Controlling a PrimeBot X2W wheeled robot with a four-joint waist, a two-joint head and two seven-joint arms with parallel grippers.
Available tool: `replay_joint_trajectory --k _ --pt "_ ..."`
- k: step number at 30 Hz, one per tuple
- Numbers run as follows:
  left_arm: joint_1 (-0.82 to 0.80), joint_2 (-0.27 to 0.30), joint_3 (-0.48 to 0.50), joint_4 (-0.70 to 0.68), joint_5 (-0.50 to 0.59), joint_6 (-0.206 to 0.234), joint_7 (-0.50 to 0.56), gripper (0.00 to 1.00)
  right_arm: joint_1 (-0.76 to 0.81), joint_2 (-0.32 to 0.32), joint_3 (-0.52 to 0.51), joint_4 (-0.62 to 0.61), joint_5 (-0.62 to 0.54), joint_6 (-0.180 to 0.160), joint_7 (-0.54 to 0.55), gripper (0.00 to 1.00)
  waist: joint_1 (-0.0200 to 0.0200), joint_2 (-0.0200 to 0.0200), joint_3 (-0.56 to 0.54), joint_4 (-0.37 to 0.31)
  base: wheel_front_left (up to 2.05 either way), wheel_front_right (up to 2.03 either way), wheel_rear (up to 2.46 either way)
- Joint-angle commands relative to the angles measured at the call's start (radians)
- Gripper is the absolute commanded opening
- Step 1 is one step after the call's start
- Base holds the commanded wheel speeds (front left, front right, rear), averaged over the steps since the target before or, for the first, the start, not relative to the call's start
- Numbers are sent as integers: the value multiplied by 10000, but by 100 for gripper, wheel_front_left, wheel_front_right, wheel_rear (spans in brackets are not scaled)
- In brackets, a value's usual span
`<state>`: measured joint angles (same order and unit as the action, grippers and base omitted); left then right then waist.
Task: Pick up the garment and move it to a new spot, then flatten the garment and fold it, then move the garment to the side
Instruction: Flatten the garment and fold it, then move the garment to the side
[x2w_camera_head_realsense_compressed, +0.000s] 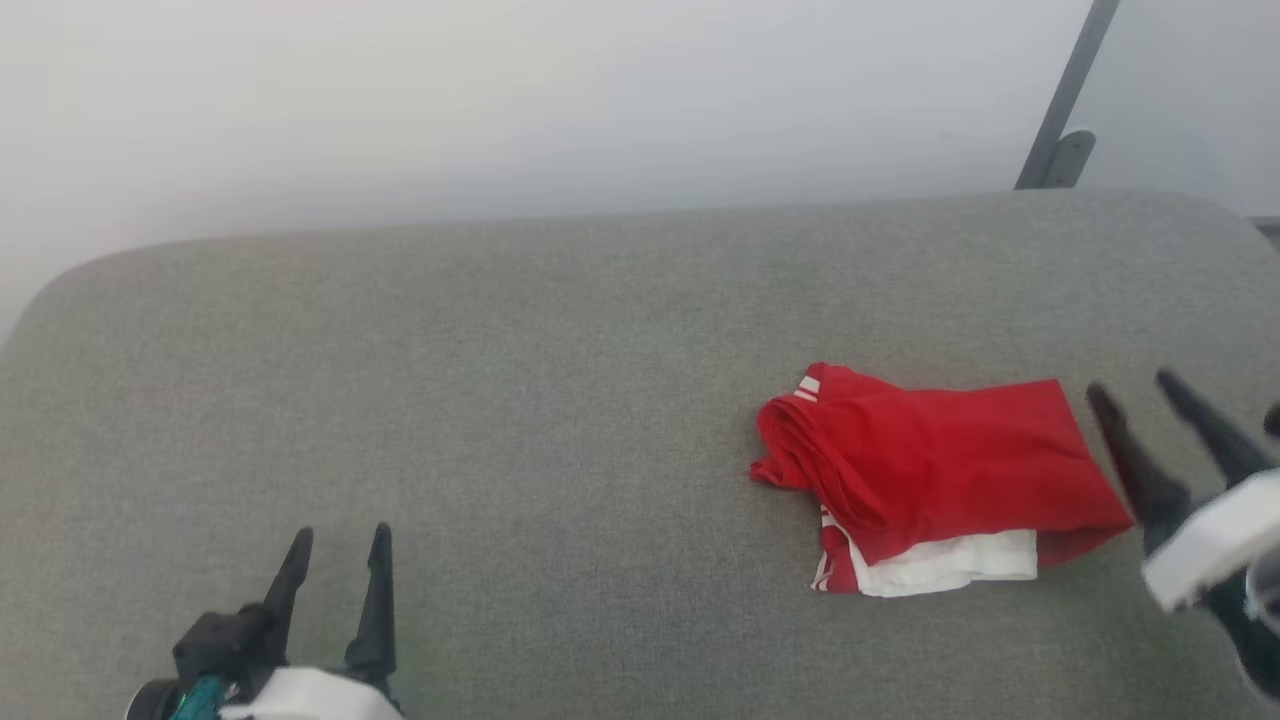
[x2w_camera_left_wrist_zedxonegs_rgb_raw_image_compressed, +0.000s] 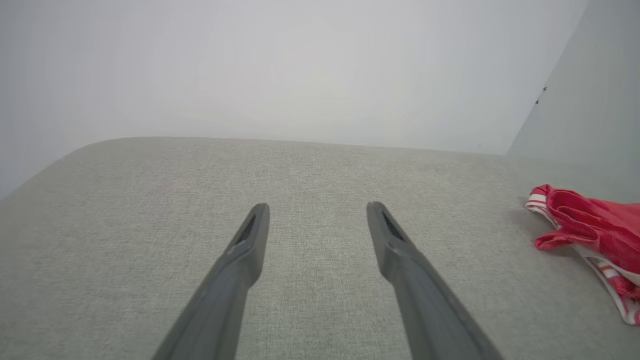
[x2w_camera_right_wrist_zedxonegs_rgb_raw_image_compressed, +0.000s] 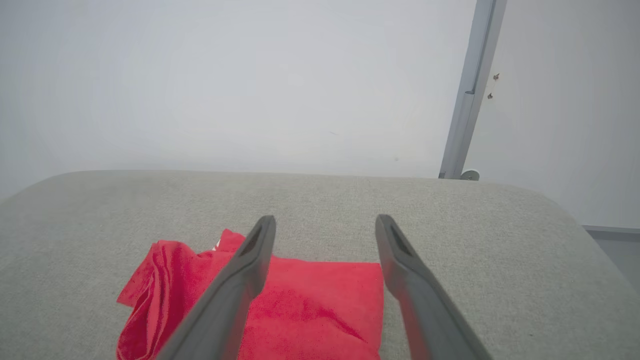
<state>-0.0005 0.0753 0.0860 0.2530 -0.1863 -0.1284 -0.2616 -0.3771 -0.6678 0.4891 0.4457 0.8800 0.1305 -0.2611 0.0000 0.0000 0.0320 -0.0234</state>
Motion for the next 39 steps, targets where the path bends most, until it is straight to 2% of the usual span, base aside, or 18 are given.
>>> replay_joint_trajectory --k 1,7,18,32,36,39 --pt "204 28 74 -103 10 -22 -43 100 412 151 -160 -135 -210 2 -40 100 0 0 -159 -60 0 0 0" --pt "1101 -28 215 -904 149 -23 -43 100 2017 656 -1658 -942 -1473 1 -46 100 0 0 -367 13 0 0 0" --pt "2260 -202 339 -2250 408 -23 -43 100 3705 1030 -3483 -2378 -2249 1 -47 100 0 0 -286 225 0 0 0" --pt "1977 -251 182 -2347 415 -23 -43 100 3831 1162 -3708 -2596 -2287 1 188 100 0 0 -147 339 0 0 0" --pt "1716 -253 -2 -2373 321 9 -43 100 3331 951 -3588 -2547 -2108 1 720 100 0 0 172 430 0 0 0" --pt "1241 -251 -239 -2392 331 59 -43 100 2729 549 -3406 -2539 -1999 1 1330 100 0 0 680 549 0 0 0"
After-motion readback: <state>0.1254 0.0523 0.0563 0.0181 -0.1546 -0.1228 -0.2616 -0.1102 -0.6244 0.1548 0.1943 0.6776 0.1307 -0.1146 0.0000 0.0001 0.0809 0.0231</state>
